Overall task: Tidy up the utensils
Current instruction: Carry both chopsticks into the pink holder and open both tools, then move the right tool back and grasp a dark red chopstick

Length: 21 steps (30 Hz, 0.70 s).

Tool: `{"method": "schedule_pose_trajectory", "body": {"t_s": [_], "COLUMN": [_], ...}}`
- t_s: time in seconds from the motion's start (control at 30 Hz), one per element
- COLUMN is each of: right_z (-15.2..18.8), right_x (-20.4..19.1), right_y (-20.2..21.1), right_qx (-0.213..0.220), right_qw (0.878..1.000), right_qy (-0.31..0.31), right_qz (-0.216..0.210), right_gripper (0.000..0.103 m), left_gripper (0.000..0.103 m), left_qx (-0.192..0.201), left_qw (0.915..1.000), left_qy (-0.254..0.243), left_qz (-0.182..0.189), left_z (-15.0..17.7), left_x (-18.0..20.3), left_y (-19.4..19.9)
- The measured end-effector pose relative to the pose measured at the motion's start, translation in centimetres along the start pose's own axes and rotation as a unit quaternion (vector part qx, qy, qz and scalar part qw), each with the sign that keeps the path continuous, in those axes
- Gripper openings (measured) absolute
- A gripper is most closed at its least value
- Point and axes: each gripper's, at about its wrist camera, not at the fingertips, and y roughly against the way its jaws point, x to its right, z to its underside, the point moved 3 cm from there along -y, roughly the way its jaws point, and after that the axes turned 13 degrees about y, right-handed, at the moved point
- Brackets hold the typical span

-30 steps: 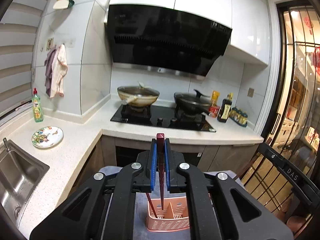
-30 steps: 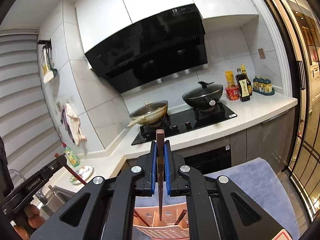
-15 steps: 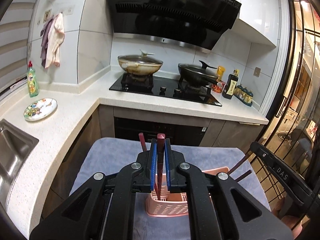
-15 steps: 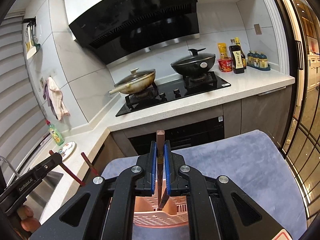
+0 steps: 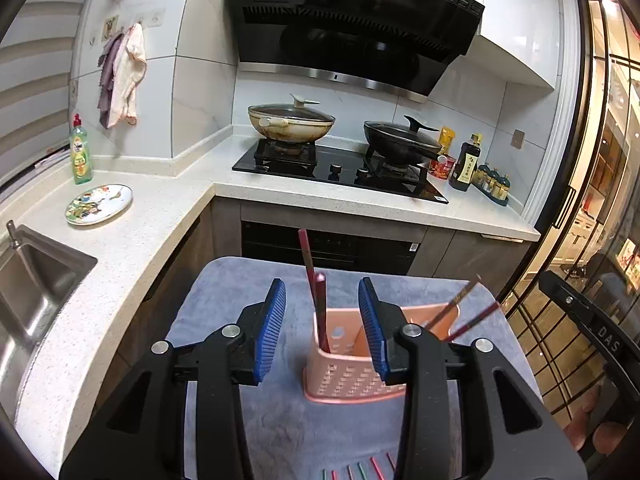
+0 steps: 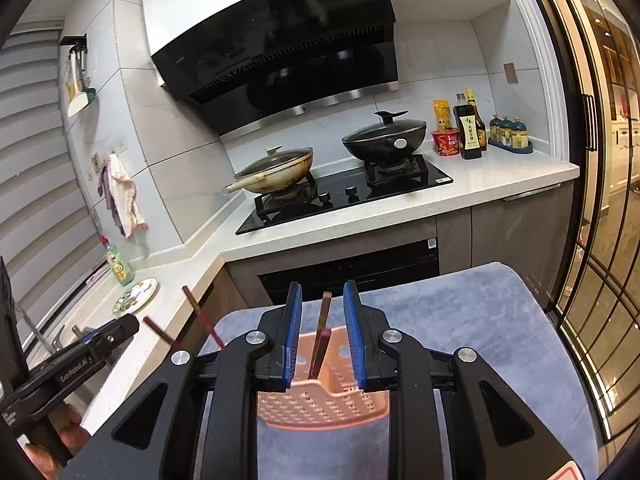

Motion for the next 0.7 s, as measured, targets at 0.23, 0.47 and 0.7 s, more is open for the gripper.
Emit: {"method": "schedule_pose_trajectory", "body": {"t_s": [0.23,0.47,0.7], "right_z": [2.4,6.0,11.4], "right_x": [-1.0,-1.3,-1.6], "right_y": [3.9,7.6,10.4], "right_qx": [-0.005,-0.027,-0.062], "right_qw": [0.999,0.998,0.995], "right_qy": [0.035,0.052,0.073], "right_qz": [-0.004,-0.005,0.005], "right_gripper": [0.037,0.037,0.037], "left_gripper": [0.037,0.040,0.050], "left_qx": [0.012,0.008,-0.019], "left_qw": [0.9995,0.9978,0.9965], "left_qy": [-0.020,-0.046,-0.055], "left_qz": [-0.022,-0.048,-0.060], "left_z": [2.1,5.1,9.8], "left_x": [0.0,-0.3,-1.7], "left_y": [3.4,6.2,8.2]}}
